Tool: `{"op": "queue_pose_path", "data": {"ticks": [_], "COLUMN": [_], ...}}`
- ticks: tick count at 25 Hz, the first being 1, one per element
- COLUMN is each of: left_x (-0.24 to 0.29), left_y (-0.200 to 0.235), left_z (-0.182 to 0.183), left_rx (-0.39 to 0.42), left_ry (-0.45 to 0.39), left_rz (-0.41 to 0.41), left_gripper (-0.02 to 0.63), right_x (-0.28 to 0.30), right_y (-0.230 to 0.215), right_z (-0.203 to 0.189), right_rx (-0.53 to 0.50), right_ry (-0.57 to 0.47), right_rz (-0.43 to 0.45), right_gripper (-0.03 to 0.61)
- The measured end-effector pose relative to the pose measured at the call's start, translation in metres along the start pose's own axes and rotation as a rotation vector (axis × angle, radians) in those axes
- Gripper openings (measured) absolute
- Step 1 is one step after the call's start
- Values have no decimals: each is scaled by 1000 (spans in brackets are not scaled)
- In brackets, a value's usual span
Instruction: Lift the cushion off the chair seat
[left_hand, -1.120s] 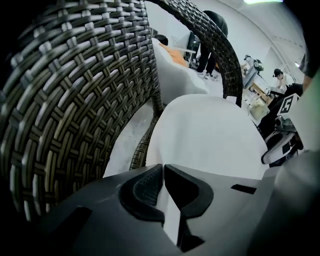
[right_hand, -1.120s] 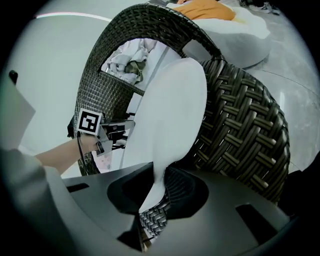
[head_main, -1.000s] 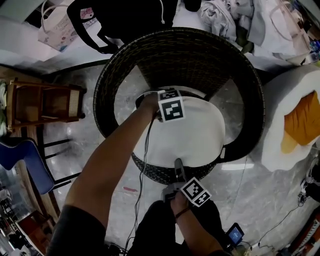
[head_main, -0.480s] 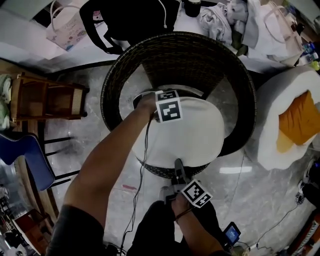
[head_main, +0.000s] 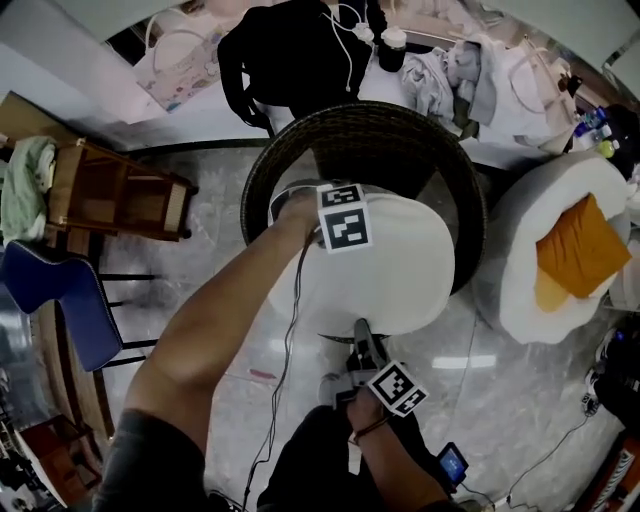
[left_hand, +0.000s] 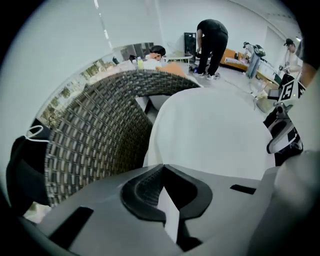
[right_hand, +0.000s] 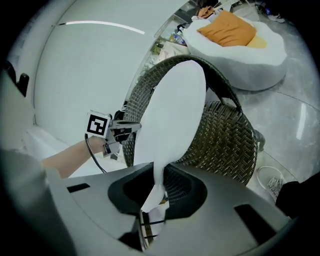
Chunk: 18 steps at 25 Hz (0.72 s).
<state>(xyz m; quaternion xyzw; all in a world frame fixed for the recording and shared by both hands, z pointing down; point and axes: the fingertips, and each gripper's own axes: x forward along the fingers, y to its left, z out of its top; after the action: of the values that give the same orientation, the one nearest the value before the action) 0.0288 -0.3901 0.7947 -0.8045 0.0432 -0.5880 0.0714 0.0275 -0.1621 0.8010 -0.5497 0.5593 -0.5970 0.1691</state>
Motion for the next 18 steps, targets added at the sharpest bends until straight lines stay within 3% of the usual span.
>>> {"op": "queue_pose_path", "data": {"ticks": [18], "left_x": [-251], "left_y": [7], "left_z": [69], "left_rx": [71], "left_ry": [-61], "left_rz": [231], "left_gripper": [6], "right_x": [-116], "right_y": [167], "right_z": [31], "right_rx": [-120], "right_ry": [-117], "right_rz": [171], "right_gripper": [52]}}
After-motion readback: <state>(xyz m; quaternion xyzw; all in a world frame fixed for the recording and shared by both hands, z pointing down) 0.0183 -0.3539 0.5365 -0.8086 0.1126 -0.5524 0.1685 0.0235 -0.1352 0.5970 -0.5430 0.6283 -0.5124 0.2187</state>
